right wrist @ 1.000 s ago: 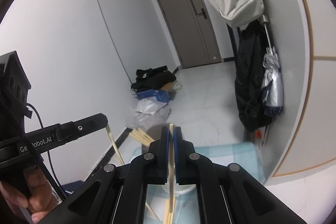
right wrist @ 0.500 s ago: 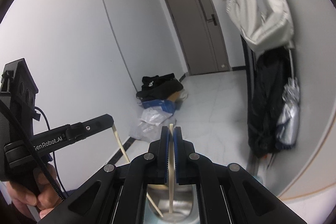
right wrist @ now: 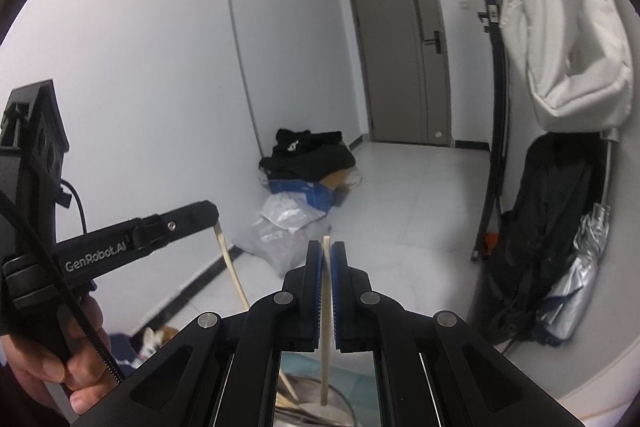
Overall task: Organize utensils
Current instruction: 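Carry both held chopsticks up above the white utensil holder, then open both grippers to drop the chopsticks into the holder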
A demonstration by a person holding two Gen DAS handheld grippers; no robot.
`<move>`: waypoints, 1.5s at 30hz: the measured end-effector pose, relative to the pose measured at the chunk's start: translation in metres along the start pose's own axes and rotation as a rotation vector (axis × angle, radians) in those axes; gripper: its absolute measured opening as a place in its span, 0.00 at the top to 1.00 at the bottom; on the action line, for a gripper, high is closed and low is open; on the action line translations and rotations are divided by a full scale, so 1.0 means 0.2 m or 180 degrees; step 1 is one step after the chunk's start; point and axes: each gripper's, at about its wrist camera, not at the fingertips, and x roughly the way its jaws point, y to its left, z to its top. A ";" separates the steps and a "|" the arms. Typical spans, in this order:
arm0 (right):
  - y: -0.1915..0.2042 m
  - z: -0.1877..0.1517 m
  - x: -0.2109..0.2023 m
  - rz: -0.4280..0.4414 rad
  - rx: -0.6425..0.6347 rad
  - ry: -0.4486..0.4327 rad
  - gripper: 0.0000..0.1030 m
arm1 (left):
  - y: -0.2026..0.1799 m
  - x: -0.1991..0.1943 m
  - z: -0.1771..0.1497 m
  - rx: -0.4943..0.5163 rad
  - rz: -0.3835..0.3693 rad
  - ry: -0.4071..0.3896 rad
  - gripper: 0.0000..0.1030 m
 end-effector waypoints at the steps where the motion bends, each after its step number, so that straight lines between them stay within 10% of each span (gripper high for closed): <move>1: 0.01 -0.01 0.01 -0.0002 -0.0032 0.0021 0.96 | 0.02 0.01 -0.01 -0.0049 -0.0065 -0.0026 0.98; 28: 0.10 -0.25 0.09 0.0079 -0.0611 0.0462 0.96 | 0.03 -0.05 -0.25 -0.0007 -0.0129 0.0097 0.98; 45: 0.02 -0.42 0.19 0.0244 -0.0116 0.0869 0.91 | 0.03 0.03 -0.41 0.0177 -0.0329 0.0918 0.97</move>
